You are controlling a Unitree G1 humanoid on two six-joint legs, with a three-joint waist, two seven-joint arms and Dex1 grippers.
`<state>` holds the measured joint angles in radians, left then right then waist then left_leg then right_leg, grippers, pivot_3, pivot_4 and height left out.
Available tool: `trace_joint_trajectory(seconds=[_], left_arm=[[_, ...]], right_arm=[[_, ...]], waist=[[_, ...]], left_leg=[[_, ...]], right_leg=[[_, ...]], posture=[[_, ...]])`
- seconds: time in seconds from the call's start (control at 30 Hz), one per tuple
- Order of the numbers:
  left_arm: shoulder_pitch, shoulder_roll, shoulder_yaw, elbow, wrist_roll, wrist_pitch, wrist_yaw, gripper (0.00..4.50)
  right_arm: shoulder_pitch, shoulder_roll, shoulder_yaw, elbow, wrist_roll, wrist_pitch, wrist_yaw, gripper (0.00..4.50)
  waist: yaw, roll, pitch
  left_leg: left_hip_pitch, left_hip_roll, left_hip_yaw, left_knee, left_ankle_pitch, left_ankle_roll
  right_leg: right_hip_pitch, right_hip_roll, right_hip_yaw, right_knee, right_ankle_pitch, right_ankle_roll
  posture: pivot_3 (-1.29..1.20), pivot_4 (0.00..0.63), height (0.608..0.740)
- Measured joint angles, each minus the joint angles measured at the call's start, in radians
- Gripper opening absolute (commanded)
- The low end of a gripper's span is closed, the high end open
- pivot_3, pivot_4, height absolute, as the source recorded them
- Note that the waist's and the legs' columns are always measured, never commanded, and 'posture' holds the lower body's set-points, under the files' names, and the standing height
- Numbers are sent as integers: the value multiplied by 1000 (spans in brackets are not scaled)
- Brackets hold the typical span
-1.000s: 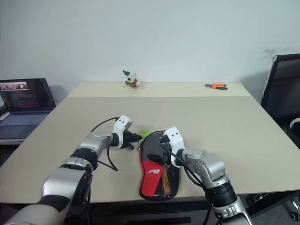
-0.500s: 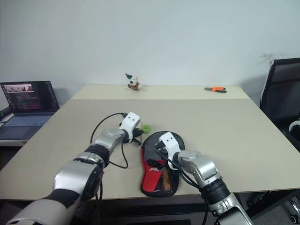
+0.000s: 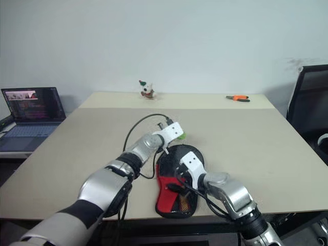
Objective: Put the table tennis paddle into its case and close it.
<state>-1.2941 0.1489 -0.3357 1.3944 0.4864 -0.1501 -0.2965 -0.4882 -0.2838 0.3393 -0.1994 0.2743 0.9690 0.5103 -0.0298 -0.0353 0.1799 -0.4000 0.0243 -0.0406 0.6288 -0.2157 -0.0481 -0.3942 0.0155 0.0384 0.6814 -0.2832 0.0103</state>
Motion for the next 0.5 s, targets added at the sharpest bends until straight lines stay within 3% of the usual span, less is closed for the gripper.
trace_joint_trajectory(seconds=[0.5], left_arm=[[-61,-76,-326,26,345,-216,195,32]], right_arm=[[90,-7,-3,-139,1,59,-58,4500]], waist=[[5,-1,-1]], left_leg=[[0,-2,-3,0,-1,0]], right_leg=[[4,-2,0,-3,-1,3]], posture=[[0,150,740]])
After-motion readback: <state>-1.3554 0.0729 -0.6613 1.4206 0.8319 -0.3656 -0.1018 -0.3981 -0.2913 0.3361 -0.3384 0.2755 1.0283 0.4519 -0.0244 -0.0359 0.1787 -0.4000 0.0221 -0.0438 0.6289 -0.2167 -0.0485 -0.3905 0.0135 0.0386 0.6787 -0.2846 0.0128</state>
